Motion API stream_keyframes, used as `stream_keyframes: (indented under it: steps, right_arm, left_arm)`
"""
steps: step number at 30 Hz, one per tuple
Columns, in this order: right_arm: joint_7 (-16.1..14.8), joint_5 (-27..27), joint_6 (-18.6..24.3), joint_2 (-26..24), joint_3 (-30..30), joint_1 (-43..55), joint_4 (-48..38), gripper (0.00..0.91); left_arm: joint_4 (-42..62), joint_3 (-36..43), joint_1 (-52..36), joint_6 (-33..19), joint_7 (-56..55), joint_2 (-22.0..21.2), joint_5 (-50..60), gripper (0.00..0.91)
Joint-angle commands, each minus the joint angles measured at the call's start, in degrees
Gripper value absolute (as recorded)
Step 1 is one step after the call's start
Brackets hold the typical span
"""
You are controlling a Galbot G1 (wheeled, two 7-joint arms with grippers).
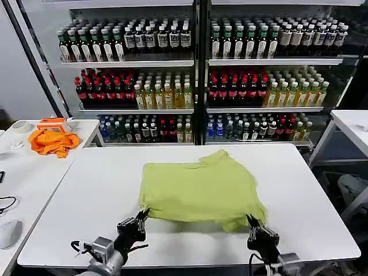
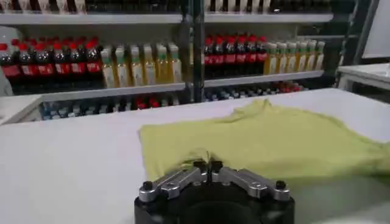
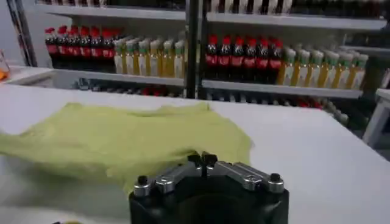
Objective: Fold and organize the clothes.
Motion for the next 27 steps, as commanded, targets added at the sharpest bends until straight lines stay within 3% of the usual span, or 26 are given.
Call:
stream_keyframes:
  steps: [1, 13, 15, 16, 17, 18, 19, 27]
  right_arm:
    - [0.19, 1.26, -0.62, -2.43, -0.38, 7.84, -5.22, 0.000]
    - [-0.25, 1.03, -0.32, -1.96, -3.00, 14.04, -12.57, 0.000]
    - [-0.33, 0.65, -0.17, -1.72, -3.39, 14.52, -13.28, 0.000]
    - [-0.39, 0.42, -0.04, -1.46, -3.69, 14.85, -13.80, 0.000]
    - [-0.40, 0.25, -0.06, -1.24, -3.89, 15.07, -14.15, 0.282]
    - [-0.34, -0.08, -0.24, -0.98, -4.13, 15.22, -14.36, 0.766]
    - [-0.34, -0.13, -0.42, -0.95, -4.21, 15.23, -14.40, 0.907]
    - [-0.95, -1.86, -1.19, 0.40, -4.43, 14.01, -13.50, 0.907]
  left_arm:
    - [8.78, 1.68, -7.00, -0.32, -0.03, 0.83, -0.32, 0.020]
    - [14.43, 4.28, -13.26, -0.86, -0.12, -1.08, 0.13, 0.030]
    - [14.93, 4.49, -13.45, -1.12, -0.10, -1.04, 0.38, 0.141]
    - [15.05, 4.53, -13.48, -1.25, -0.11, -1.07, 0.39, 0.363]
    - [15.19, 4.57, -13.51, -1.33, -0.13, -1.10, 0.38, 0.514]
    - [15.24, 4.60, -13.59, -1.36, -0.15, -1.26, 0.36, 0.856]
    - [15.26, 4.63, -13.64, -1.34, -0.18, -1.34, 0.35, 0.907]
    - [14.43, 4.14, -13.31, -1.95, -0.87, -2.31, 0.35, 0.907]
